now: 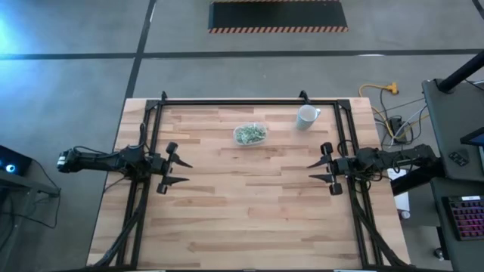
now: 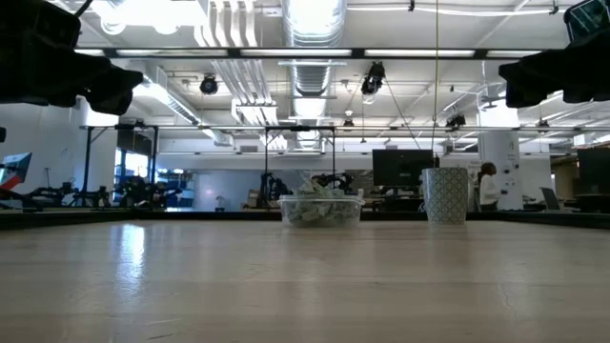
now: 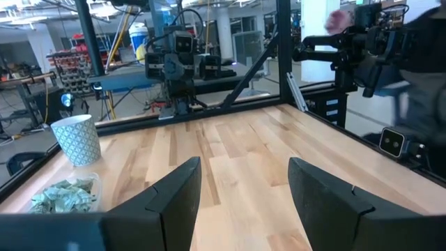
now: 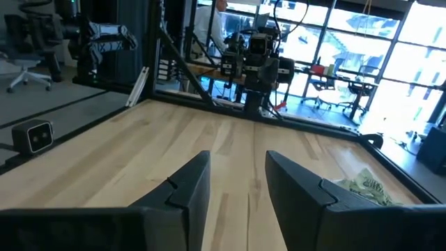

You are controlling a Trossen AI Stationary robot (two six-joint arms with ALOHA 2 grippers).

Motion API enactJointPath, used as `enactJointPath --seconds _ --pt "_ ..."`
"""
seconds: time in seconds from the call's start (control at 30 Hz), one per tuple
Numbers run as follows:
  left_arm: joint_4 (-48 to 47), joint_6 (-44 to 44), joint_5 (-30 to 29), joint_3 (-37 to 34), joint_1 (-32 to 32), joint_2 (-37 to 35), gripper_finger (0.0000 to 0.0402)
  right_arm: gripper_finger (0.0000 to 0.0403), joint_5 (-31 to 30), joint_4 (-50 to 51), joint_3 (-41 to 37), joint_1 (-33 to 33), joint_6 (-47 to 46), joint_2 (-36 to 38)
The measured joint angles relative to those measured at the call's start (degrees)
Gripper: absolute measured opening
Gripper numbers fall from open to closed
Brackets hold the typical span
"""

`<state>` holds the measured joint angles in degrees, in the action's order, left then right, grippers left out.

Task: Pick and place Stevia / Truvia into bins
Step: Return to Home Position

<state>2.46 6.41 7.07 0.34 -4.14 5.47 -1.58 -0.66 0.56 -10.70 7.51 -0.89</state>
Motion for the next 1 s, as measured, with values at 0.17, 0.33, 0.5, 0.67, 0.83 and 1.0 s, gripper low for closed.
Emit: enactJointPath --seconds 0.17,0.33,0.5,0.67,0.83,1.0 --pt "0.0 0.0 0.0 0.0 0.0 0.0 0.0199 0.0125 0.0 0.0 0.0 0.0 0.0 0.0" --pt "0.0 0.0 0.0 0.0 0.0 0.1 0.0199 0.0123 0.0 0.0 0.0 0.0 0.0 0.0" --pt "0.0 0.0 0.0 0.0 0.0 0.1 0.0199 0.0127 0.0 0.0 0.0 0.0 0.0 0.0" --pt "0.0 0.0 0.0 0.0 0.0 0.1 0.0199 0.013 0.0 0.0 0.0 0.0 0.0 0.0" --pt "0.0 0.0 0.0 -0.1 0.0 0.1 0.0199 0.0127 0.0 0.0 0.0 0.0 0.0 0.0" --pt "0.0 0.0 0.0 -0.1 0.0 0.1 0.0199 0.0123 0.0 0.0 0.0 0.0 0.0 0.0"
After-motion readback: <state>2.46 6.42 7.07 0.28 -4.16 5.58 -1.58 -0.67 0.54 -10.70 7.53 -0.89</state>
